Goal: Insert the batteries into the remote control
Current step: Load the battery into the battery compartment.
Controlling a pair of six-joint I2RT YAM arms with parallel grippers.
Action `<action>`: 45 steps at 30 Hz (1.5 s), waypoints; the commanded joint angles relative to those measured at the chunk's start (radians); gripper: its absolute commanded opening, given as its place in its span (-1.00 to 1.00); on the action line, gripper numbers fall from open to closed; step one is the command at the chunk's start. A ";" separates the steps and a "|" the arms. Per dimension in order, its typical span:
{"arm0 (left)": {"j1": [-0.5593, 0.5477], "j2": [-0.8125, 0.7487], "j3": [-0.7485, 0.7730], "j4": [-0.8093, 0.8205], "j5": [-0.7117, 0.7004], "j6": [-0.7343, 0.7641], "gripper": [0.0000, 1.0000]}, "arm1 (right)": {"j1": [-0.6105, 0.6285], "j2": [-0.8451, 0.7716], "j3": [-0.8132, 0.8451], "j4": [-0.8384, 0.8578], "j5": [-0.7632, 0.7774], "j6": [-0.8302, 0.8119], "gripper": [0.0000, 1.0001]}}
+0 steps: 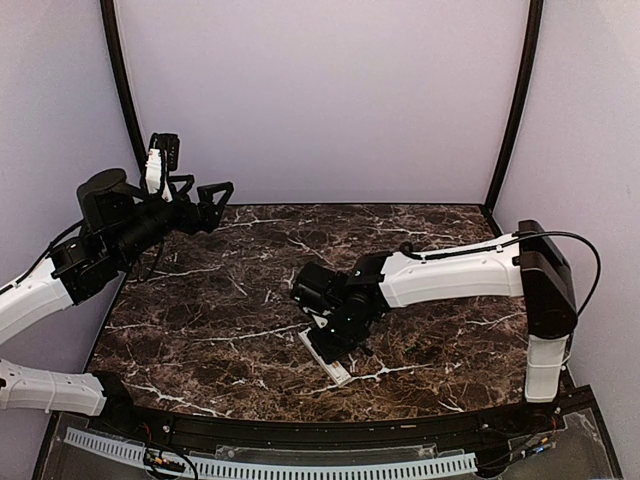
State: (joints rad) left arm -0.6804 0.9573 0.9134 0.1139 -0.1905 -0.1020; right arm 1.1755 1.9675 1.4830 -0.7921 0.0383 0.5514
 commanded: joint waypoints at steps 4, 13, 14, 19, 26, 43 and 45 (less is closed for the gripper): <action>0.008 -0.009 -0.013 -0.008 0.012 -0.008 0.98 | 0.029 0.026 -0.006 -0.037 0.047 0.013 -1.00; 0.013 -0.012 -0.012 -0.010 0.025 -0.014 0.98 | 0.040 0.028 0.001 -0.056 0.072 -0.012 -1.00; 0.014 -0.012 -0.013 -0.010 0.024 -0.014 0.98 | 0.040 0.027 0.000 -0.058 0.075 -0.012 -1.00; 0.018 -0.012 -0.011 -0.010 0.029 -0.015 0.98 | 0.042 0.031 0.002 -0.077 0.089 -0.012 -0.99; 0.021 -0.015 -0.013 -0.010 0.035 -0.017 0.98 | 0.045 0.039 -0.007 -0.044 0.060 -0.017 -0.93; 0.031 -0.021 -0.014 -0.009 0.058 -0.030 0.98 | 0.046 0.050 0.007 -0.055 0.079 -0.024 -0.61; 0.032 -0.020 -0.015 -0.008 0.061 -0.031 0.98 | 0.046 0.048 0.016 -0.067 0.081 -0.026 -0.61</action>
State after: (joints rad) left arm -0.6563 0.9543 0.9134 0.1135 -0.1459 -0.1215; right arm 1.2102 2.0037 1.4811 -0.8375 0.1066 0.5289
